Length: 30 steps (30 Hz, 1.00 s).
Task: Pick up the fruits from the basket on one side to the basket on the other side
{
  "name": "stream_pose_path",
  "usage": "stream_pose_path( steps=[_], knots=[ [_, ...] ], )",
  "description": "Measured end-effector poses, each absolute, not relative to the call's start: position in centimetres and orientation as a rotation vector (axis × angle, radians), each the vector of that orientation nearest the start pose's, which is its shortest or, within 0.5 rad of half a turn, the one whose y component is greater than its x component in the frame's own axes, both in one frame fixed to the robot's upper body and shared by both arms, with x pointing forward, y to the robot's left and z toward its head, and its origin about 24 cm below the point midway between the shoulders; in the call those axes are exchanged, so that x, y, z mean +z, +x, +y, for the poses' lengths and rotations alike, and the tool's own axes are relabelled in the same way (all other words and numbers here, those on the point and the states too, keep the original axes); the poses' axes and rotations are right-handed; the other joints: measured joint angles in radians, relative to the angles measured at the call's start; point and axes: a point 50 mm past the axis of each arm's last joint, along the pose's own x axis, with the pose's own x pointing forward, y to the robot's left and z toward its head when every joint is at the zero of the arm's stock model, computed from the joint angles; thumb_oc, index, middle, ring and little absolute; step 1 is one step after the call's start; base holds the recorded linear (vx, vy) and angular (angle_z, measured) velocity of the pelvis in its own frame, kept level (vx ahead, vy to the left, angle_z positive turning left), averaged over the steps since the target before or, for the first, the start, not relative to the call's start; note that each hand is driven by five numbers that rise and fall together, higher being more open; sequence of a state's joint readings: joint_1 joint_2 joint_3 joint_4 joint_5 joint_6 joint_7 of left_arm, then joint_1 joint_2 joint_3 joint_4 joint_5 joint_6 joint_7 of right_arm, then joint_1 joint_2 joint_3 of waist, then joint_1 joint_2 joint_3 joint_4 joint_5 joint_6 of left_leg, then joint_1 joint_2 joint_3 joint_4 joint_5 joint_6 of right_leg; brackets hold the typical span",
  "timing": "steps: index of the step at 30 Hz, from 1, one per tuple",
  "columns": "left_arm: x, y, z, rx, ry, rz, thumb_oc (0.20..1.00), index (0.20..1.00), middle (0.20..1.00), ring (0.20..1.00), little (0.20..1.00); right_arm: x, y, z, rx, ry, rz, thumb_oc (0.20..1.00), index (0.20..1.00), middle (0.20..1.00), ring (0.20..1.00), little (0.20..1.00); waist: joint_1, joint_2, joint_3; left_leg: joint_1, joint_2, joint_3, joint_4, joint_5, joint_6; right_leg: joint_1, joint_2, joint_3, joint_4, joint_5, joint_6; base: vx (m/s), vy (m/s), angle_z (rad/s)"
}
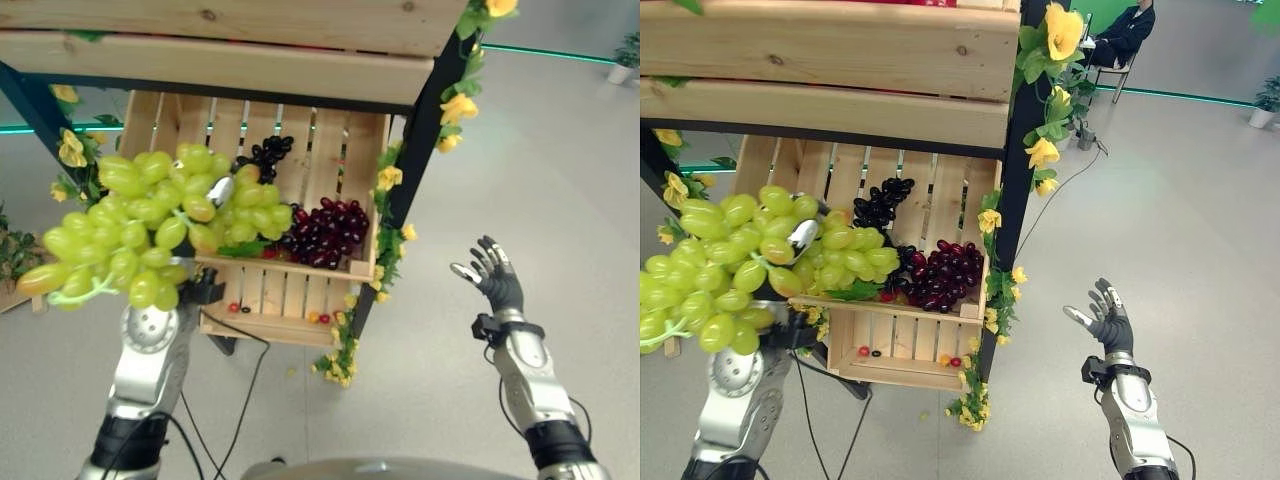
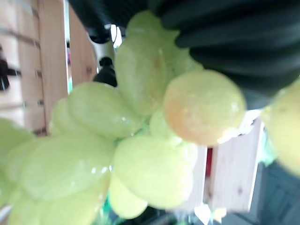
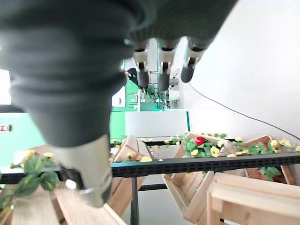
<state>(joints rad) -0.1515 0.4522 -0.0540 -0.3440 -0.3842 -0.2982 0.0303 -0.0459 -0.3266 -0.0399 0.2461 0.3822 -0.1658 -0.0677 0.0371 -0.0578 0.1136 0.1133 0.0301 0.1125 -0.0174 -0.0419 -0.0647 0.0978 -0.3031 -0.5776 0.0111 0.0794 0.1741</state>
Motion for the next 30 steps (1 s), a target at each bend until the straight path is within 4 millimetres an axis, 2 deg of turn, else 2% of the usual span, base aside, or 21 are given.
stream_pose_path(
  steps=[2,4,6,7,8,10,13,17,25,27,28,29,30],
  knots=[
    [19.0,25.4,17.5,-0.205,0.017,-0.723,0.200,0.200,0.200,0.200,0.200,2.9,25.8,-23.6,-0.168,0.050,0.024,1.000,1.000,1.000,1.000,1.000,-0.027,0.003,-0.016,0.005,0.000,0.008,-0.005,0.000,0.000,-0.002,0.001,0.008,-0.001,0.000,0.000,0.04,0.022,-0.11],
    [19.0,27.7,17.4,-0.182,0.063,-0.686,0.200,0.200,0.200,0.200,0.200,2.6,26.0,-23.0,-0.136,0.047,0.043,1.000,1.000,1.000,1.000,1.000,-0.039,0.006,-0.028,0.017,0.000,0.023,-0.011,0.000,0.000,-0.003,0.001,0.023,-0.001,0.001,0.000,0.02,0.022,-0.19],
    [18.7,28.6,17.5,-0.158,0.079,-0.657,0.200,0.200,0.200,0.200,0.200,2.4,26.1,-22.7,-0.116,0.045,0.051,1.000,1.000,1.000,1.000,1.000,-0.058,0.009,-0.040,0.018,-0.001,0.026,-0.013,0.000,0.000,-0.006,0.001,0.026,-0.001,0.001,0.001,0.02,0.008,-0.09],
    [17.9,30.1,17.2,-0.141,0.097,-0.602,0.200,0.200,0.200,0.200,0.200,2.0,26.1,-22.5,-0.109,0.043,0.073,1.000,1.000,1.000,1.000,1.000,-0.077,0.012,-0.049,0.029,0.000,0.036,-0.020,0.000,0.000,-0.006,0.003,0.039,-0.001,0.001,0.001,0.01,0.005,-0.17],
    [17.5,30.6,17.3,-0.132,0.102,-0.574,0.200,0.200,0.200,0.200,0.200,2.0,26.2,-22.4,-0.104,0.042,0.077,1.000,1.000,1.000,1.000,1.000,-0.072,0.016,-0.053,0.034,0.001,0.041,-0.023,0.000,0.000,-0.006,0.004,0.045,-0.001,0.001,0.001,0.00,0.011,-0.28],
    [15.6,32.1,17.5,-0.097,0.127,-0.466,0.200,0.200,0.200,0.200,0.200,1.9,26.3,-22.0,-0.084,0.036,0.087,1.000,1.000,1.000,1.000,1.000,-0.101,0.031,-0.067,0.035,0.002,0.056,-0.029,0.000,0.000,-0.023,0.005,0.067,-0.002,0.005,0.001,0.01,0.014,-0.26],
    [14.1,33.1,17.8,-0.067,0.150,-0.370,0.200,0.200,0.200,0.200,0.200,1.7,26.3,-21.7,-0.071,0.033,0.099,1.000,1.000,1.000,1.000,1.000,-0.113,0.041,-0.072,0.038,0.003,0.078,-0.034,0.000,0.000,-0.034,0.011,0.086,-0.008,0.012,-0.003,0.00,0.007,-0.22],
    [13.1,34.2,18.5,-0.024,0.189,-0.292,0.200,0.200,0.200,0.200,0.200,1.6,26.4,-21.1,-0.035,0.027,0.110,1.000,1.000,1.000,1.000,1.000,-0.138,0.046,-0.075,0.056,0.008,0.092,-0.047,0.000,0.000,-0.034,0.019,0.102,-0.014,0.014,-0.003,0.01,0.009,-0.14],
    [12.7,37.3,21.0,0.066,0.284,-0.102,0.200,0.200,0.200,0.200,0.200,1.5,26.5,-20.3,0.002,0.022,0.122,1.000,1.000,1.000,1.000,1.000,-0.162,0.058,-0.078,0.076,0.008,0.111,-0.064,0.000,0.000,-0.036,0.020,0.127,-0.016,0.018,0.000,-0.01,-0.001,-0.09],
    [12.9,37.9,20.9,0.063,0.295,-0.065,0.200,0.200,0.200,0.200,0.200,1.4,26.5,-20.4,0.003,0.013,0.129,1.000,1.000,1.000,1.000,1.000,-0.162,0.058,-0.078,0.074,0.008,0.110,-0.066,0.000,0.000,-0.037,0.020,0.126,-0.017,0.018,0.000,-0.01,-0.014,-0.02],
    [13.0,38.0,20.8,0.058,0.295,-0.061,0.332,0.332,0.332,0.332,0.332,1.5,26.5,-20.4,0.003,0.004,0.130,1.000,1.000,1.000,1.000,1.000,-0.161,0.058,-0.078,0.073,0.008,0.109,-0.066,0.000,0.000,-0.037,0.020,0.126,-0.017,0.018,0.000,-0.01,-0.024,0.03],
    [12.9,38.0,20.6,0.046,0.294,-0.051,1.000,1.000,1.000,1.000,1.000,1.5,26.5,-20.5,0.002,-0.005,0.132,1.000,1.000,1.000,1.000,1.000,-0.160,0.059,-0.078,0.073,0.008,0.107,-0.067,0.000,0.000,-0.036,0.020,0.124,-0.020,0.018,0.001,-0.01,-0.020,0.03],
    [12.8,38.0,20.6,0.041,0.295,-0.042,1.000,1.000,1.000,1.000,1.000,1.5,26.5,-20.5,0.002,-0.009,0.133,1.000,1.000,1.000,1.000,1.000,-0.160,0.059,-0.078,0.073,0.008,0.107,-0.067,0.000,0.000,-0.035,0.021,0.123,-0.022,0.018,0.001,-0.01,-0.019,0.03]
  ],
)
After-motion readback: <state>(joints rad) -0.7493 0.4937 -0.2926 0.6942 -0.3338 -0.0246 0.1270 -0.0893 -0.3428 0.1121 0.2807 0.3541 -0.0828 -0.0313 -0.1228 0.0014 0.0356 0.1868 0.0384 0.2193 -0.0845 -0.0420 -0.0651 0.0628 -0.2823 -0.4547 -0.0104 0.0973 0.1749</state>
